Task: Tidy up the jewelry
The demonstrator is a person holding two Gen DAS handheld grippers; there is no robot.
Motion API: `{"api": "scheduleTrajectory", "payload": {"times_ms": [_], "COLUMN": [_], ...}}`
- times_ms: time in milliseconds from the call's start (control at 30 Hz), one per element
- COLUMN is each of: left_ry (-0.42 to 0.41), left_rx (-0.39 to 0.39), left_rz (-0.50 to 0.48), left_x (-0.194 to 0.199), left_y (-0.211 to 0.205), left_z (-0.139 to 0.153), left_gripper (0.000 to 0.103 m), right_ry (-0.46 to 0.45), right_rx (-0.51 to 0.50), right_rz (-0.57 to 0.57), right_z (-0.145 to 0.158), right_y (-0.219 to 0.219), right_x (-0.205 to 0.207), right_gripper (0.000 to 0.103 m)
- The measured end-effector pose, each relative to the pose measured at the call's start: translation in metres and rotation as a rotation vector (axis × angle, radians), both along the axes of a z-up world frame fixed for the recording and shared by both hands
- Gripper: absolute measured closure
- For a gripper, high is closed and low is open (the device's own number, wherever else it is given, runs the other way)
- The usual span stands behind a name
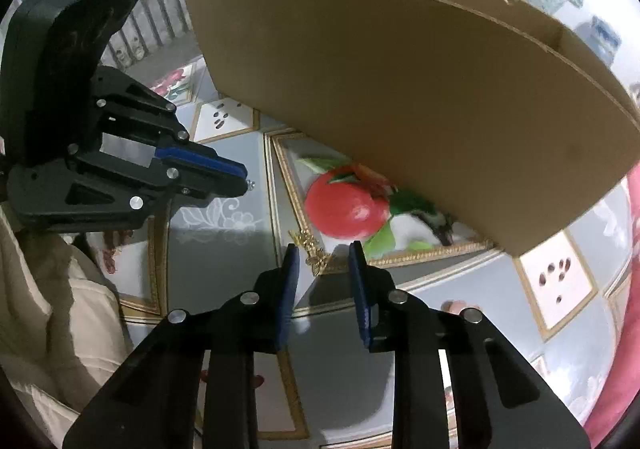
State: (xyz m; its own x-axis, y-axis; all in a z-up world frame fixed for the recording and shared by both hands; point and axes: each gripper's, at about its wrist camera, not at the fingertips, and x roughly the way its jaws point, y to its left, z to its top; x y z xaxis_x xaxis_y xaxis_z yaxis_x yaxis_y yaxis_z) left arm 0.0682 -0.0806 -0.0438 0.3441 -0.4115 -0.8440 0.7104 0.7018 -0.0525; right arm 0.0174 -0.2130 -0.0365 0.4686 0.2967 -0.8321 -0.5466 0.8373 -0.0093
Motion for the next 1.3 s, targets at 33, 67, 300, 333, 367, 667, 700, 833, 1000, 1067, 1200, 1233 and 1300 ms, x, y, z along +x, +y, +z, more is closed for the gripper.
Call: {"api": "scheduleTrajectory", "payload": {"times_ms": [33, 67, 300, 333, 367, 667, 700, 833, 1000, 1067, 1200, 1233, 1300], "left_ry": [0.0, 0.001, 0.006, 0.006, 0.006, 0.007, 0.007, 0.007, 0.005, 0.0, -0.012, -0.012, -0.024], "left_rx": [0.0, -0.001, -0.009, -0.009, -0.009, -0.009, -0.009, -0.01, -0.012, -0.014, -0.012, -0.013, -0.016], "left_rz": [-0.001, -0.001, -0.002, -0.003, -0.002, -0.002, -0.002, -0.003, -0.002, -0.002, -0.014, -0.014, -0.011], "left_x": [0.0, 0.001, 0.004, 0.004, 0.004, 0.004, 0.004, 0.004, 0.005, 0.005, 0.003, 0.002, 0.001], "left_y": [0.0, 0.0, -0.003, -0.003, -0.003, -0.001, -0.001, 0.0, 0.001, 0.0, 0.001, 0.001, 0.002], "left_z": [0.0, 0.0, -0.001, -0.001, -0.001, -0.001, -0.001, -0.001, 0.0, 0.0, 0.002, 0.003, 0.007], "left_gripper": [0.099, 0.099, 0.099, 0.099, 0.099, 0.099, 0.099, 0.099, 0.099, 0.099, 0.099, 0.099, 0.099], "right_ry": [0.0, -0.003, 0.003, 0.005, 0.005, 0.008, 0.006, 0.002, -0.016, -0.022, -0.038, -0.041, -0.053], "right_rx": [-0.002, -0.008, -0.016, -0.011, -0.007, 0.0, -0.002, 0.015, 0.027, 0.031, 0.035, 0.037, 0.042], "right_rz": [0.0, -0.001, -0.011, -0.017, -0.025, -0.068, -0.072, -0.091, -0.105, -0.107, -0.118, -0.12, -0.127], "right_z": [0.0, 0.0, 0.0, 0.0, 0.0, 0.0, 0.0, 0.002, 0.008, 0.01, 0.013, 0.015, 0.019], "right_y": [0.0, 0.0, 0.001, 0.001, 0.0, -0.004, -0.005, -0.002, -0.005, -0.005, -0.005, -0.005, -0.007], "right_x": [0.001, 0.001, -0.004, -0.004, -0.004, -0.002, -0.003, -0.002, -0.006, -0.008, -0.011, -0.013, -0.015], "right_gripper": [0.081, 0.082, 0.096, 0.096, 0.096, 0.098, 0.098, 0.098, 0.098, 0.098, 0.098, 0.098, 0.098]}}
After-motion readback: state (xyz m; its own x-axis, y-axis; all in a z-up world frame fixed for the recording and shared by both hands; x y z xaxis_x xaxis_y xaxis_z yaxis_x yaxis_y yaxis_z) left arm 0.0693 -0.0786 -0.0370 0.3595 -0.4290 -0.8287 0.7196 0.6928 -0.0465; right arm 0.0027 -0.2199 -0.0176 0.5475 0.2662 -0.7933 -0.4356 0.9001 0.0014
